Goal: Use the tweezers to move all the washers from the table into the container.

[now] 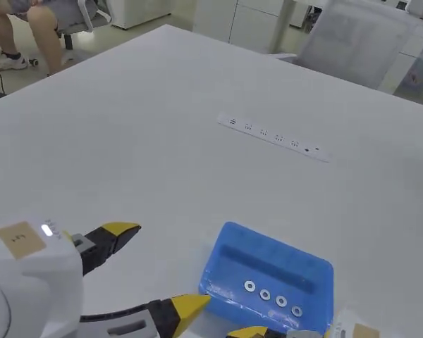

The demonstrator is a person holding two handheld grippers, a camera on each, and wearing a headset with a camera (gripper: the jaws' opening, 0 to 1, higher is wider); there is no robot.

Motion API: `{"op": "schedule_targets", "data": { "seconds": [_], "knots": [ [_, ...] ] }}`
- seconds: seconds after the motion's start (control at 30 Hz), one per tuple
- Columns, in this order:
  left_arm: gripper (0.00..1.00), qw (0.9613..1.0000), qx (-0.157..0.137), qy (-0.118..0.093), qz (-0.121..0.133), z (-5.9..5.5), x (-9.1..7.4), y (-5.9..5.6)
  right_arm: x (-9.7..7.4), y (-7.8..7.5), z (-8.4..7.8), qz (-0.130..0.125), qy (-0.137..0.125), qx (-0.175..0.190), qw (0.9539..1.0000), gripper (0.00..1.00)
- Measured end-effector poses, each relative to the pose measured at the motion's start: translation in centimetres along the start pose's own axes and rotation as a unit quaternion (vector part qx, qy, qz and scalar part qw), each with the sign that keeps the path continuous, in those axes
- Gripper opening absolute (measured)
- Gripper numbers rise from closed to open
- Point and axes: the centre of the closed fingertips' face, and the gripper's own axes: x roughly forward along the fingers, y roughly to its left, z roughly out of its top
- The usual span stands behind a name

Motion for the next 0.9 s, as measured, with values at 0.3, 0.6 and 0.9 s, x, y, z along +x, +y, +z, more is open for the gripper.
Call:
{"op": "schedule_targets", "data": {
  "seconds": [0.3, 0.6, 0.9],
  "knots": [
    [0.68, 1.0, -0.001, 0.0, -0.003, 0.1, 0.0, -0.2, 0.2, -0.6, -0.1, -0.002, 0.0, 0.009, 1.0, 0.04],
    [0.68, 1.0, 0.0, 0.0, -0.004, 0.0, 0.1, -0.2, 0.2, -0.8, -0.1, -0.004, 0.009, 0.007, 0.9999, 0.02],
    [0.68, 1.0, -0.003, -0.005, -0.003, 0.2, 0.0, -0.2, -1.0, -1.9, 2.2, -0.007, -0.04, 0.094, 0.9948, 0.03]
  ]
}}
